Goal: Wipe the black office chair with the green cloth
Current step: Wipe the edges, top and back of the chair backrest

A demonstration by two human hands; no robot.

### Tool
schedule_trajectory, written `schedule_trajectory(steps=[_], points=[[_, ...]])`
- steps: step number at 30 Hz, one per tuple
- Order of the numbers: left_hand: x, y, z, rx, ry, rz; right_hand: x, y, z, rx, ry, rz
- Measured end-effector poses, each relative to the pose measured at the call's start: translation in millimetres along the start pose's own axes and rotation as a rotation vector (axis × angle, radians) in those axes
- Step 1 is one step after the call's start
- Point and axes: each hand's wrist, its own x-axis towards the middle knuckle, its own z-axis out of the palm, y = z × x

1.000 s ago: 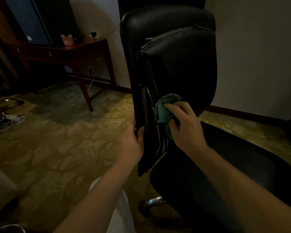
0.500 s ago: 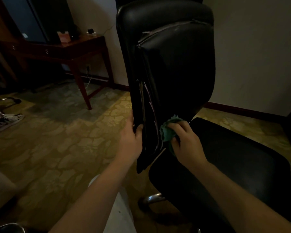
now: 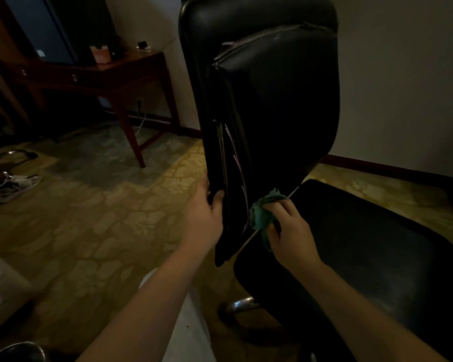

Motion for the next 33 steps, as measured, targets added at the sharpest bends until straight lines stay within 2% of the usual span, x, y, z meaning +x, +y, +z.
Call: schedule_trajectory(steps=[8, 17, 21, 25, 27, 30, 33], points=[[-1.4, 0.5, 0.4, -0.022, 0.001, -0.001, 46.1, -32.6, -24.1, -0.042, 0.123, -0.111], [1.0, -6.3, 1.6, -0.048, -0.007, -0.005, -19.5, 23.7, 9.7, -0.059, -0.106, 0.01], [2.3, -7.4, 1.2, -0.054, -0.014, -0.009, 6.7, 5.4, -5.3, -0.018, -0.012, 0.013], [2.0, -5.0, 1.8, -0.049, -0.002, 0.001, 40.8, -25.8, -24.8, 0.002, 0.167, -0.05], [0.8, -4.8, 1.3, -0.063, -0.003, 0.014, 48.1, -35.5, -25.1, -0.004, 0.202, -0.094], [0.7, -5.6, 1.0, -0.061, 0.002, 0.01, 33.8, -28.6, -8.9, -0.037, 0.174, -0.127], [0.7, -5.7, 1.0, -0.064, 0.004, 0.001, -2.9, -3.0, 14.3, -0.093, 0.061, -0.069]])
